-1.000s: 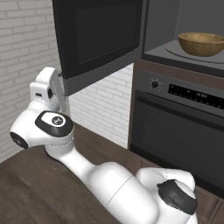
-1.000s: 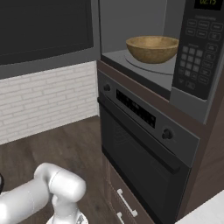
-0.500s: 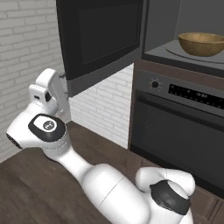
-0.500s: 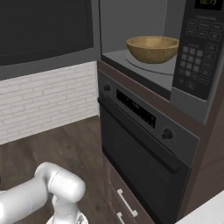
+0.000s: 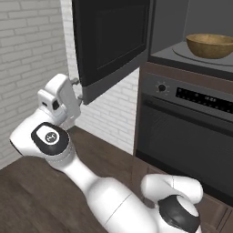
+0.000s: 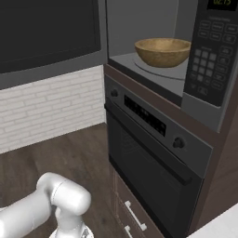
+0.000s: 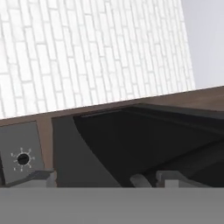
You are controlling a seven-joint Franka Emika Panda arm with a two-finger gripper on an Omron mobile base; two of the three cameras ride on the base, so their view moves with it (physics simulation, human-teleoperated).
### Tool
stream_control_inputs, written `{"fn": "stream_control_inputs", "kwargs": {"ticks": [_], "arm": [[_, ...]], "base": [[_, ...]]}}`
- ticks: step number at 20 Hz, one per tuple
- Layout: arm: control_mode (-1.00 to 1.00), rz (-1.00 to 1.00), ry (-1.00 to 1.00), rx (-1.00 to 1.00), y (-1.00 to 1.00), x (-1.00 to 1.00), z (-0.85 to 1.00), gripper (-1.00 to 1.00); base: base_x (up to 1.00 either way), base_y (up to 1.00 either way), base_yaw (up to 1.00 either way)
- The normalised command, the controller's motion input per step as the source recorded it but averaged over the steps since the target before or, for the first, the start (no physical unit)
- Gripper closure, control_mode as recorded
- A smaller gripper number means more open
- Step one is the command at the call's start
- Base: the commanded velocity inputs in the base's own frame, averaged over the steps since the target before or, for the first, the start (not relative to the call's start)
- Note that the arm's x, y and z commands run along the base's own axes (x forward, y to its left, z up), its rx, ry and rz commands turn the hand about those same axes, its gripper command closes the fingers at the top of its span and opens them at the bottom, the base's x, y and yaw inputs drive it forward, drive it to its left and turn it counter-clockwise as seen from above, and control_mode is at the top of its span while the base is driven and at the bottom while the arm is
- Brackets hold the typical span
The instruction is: Pick the lemon wedge from the sink and place it in the bowl. Then pick the bowl and place it in the microwave. Then close the microwave door and press the start button.
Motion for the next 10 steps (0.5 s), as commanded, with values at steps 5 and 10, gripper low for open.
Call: {"fn": "stream_control_inputs", "kwargs": {"ticks": [5,10], "arm": [[-1.0,-0.08,-0.01,0.11,-1.0,-0.01,0.38,-1.0],[-1.0,-0.03,0.0,0.15,-1.0,0.0,0.42,-1.0]], "base": [[0.0,0.0,0.0],[0.0,0.0,0.0]]}}
